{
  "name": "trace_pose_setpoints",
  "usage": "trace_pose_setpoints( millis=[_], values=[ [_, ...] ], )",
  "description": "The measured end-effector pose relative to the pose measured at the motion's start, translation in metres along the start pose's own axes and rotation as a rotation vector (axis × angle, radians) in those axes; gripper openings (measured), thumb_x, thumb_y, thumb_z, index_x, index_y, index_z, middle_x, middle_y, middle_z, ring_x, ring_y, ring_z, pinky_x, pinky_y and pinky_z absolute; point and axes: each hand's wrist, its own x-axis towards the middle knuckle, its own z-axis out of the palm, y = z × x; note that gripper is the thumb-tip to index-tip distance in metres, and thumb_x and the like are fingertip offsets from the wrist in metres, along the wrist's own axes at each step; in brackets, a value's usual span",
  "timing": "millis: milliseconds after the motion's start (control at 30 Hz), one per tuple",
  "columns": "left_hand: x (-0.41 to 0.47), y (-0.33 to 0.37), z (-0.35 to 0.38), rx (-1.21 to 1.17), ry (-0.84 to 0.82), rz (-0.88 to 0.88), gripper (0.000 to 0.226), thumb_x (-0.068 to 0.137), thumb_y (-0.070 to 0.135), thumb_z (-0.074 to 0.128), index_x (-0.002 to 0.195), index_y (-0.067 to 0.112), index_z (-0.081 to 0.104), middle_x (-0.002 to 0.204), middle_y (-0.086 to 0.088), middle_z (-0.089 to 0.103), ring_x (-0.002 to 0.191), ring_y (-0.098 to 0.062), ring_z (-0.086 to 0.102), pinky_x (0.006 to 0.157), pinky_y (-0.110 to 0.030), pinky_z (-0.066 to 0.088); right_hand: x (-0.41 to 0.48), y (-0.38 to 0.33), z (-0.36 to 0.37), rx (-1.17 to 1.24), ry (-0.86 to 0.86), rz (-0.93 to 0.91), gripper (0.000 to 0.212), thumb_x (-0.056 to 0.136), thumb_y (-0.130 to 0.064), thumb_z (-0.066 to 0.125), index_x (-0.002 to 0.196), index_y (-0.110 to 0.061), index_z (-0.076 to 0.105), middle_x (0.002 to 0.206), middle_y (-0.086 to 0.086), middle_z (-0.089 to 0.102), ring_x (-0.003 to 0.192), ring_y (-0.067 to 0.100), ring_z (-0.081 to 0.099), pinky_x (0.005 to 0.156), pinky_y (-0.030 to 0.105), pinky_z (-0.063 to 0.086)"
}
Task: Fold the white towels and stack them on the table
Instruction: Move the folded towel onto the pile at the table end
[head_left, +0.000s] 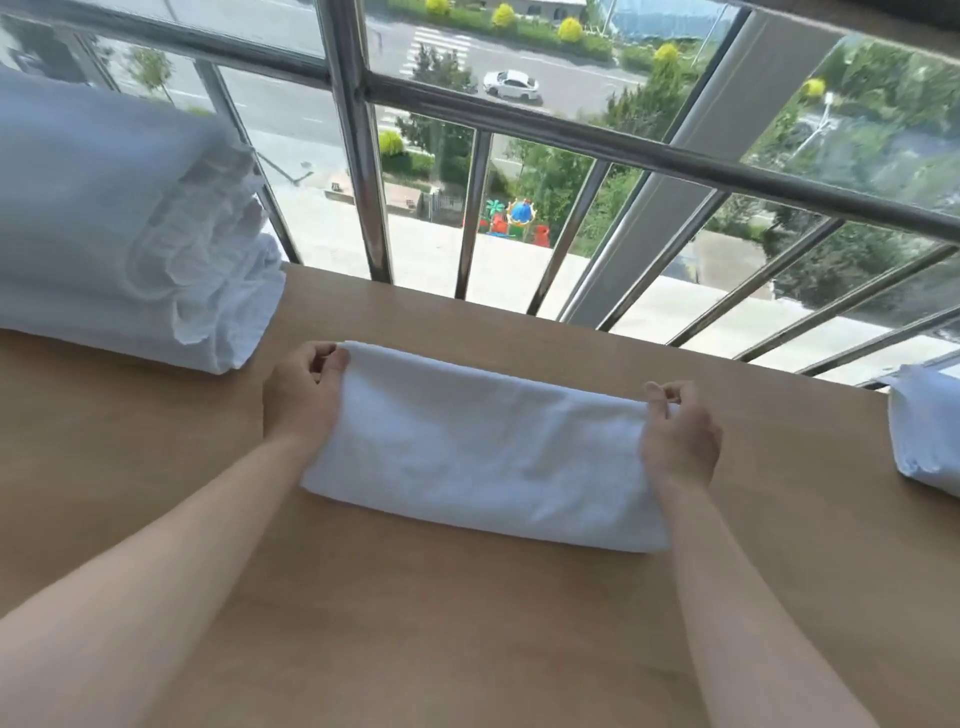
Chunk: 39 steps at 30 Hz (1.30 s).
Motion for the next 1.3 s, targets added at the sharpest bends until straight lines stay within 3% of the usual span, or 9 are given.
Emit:
trace_pose_setpoints(
  millis=[133,400,533,633,733,800,900,1133,1300],
  values=[
    [0.014,-0.004,0.019,0.155,0.041,0.005,0.02,0.102,0.034,0.054,0.107,0.02,0.067,0.081,0.01,0.06,0.084,-0.023,0.058,0.073,-0.031,0.037,0.031,0.0,0.025,-0.079,-0.09,0.009,0.022,0.103,-0.034,0.052,0.099,-0.013,0.057,0.107,0.014,0.068,0.101,0.038,0.058,0.074,0.033,0.026],
    [0.009,-0.013,0.034,0.359,0.198,0.038,0.02,0.099,0.036,0.058,0.11,0.022,0.067,0.114,-0.004,0.061,0.105,-0.032,0.059,0.078,-0.041,0.045,0.034,0.003,0.052,-0.122,-0.06,0.029,0.032,0.104,-0.038,0.043,0.106,-0.01,0.056,0.117,0.014,0.06,0.102,0.04,0.058,0.082,0.042,0.04],
    [-0.008,0.004,0.037,0.326,0.233,0.237,0.03,0.101,0.028,0.054,0.125,0.011,0.06,0.122,-0.01,0.06,0.114,-0.031,0.055,0.096,-0.047,0.044,-0.004,-0.017,0.05,-0.255,0.087,-0.26,0.037,0.098,-0.035,0.044,0.121,-0.008,0.058,0.128,0.015,0.054,0.125,0.039,0.047,0.102,0.049,0.031],
    [-0.044,0.022,0.066,0.398,0.032,0.426,0.04,0.101,0.031,0.045,0.135,0.015,0.058,0.138,-0.006,0.059,0.128,-0.026,0.053,0.104,-0.039,0.037,-0.055,-0.04,0.072,-0.266,-0.134,-0.487,0.04,0.101,-0.033,0.038,0.136,-0.02,0.054,0.146,0.007,0.048,0.143,0.031,0.033,0.115,0.053,0.021],
    [-0.066,0.028,0.095,0.636,-0.254,0.48,0.055,0.102,0.042,0.032,0.153,0.025,0.04,0.163,-0.001,0.029,0.153,-0.024,0.022,0.122,-0.045,0.019,-0.08,-0.047,0.093,-0.409,-0.406,-0.539,0.055,0.102,-0.043,0.026,0.156,-0.036,0.029,0.168,-0.001,0.016,0.155,0.025,0.005,0.122,0.053,-0.001],
    [-0.061,0.023,0.097,0.761,-0.302,0.475,0.06,0.101,0.05,0.024,0.159,0.034,0.022,0.168,0.004,0.01,0.156,-0.019,0.002,0.125,-0.042,0.002,-0.075,-0.04,0.097,-0.443,-0.414,-0.526,0.058,0.102,-0.049,0.023,0.159,-0.04,0.017,0.169,-0.004,0.006,0.156,0.022,-0.003,0.123,0.052,-0.005],
    [-0.048,0.011,0.089,0.839,-0.309,0.448,0.067,0.098,0.061,0.02,0.16,0.038,0.01,0.169,0.007,-0.001,0.155,-0.016,-0.01,0.124,-0.041,-0.008,-0.066,-0.031,0.095,-0.477,-0.374,-0.502,0.061,0.101,-0.056,0.024,0.159,-0.04,0.014,0.169,-0.002,0.01,0.156,0.023,-0.001,0.124,0.051,-0.003],
    [-0.03,-0.004,0.073,0.872,-0.183,0.203,0.07,0.095,0.071,0.012,0.158,0.045,-0.005,0.168,0.009,-0.011,0.152,-0.015,-0.022,0.123,-0.05,-0.009,-0.042,-0.004,0.078,-0.534,-0.338,-0.32,0.063,0.1,-0.062,0.011,0.159,-0.042,0.001,0.169,-0.004,-0.002,0.154,0.021,-0.016,0.122,0.05,-0.013],
    [-0.028,-0.001,0.069,0.763,-0.121,0.068,0.069,0.096,0.072,0.018,0.158,0.045,0.004,0.168,-0.005,-0.018,0.154,-0.019,-0.015,0.125,-0.046,-0.002,-0.03,0.01,0.063,-0.527,-0.292,-0.166,0.063,0.1,-0.059,0.009,0.159,-0.04,0.001,0.169,-0.006,-0.007,0.154,0.019,-0.016,0.121,0.05,-0.013]
  ],
)
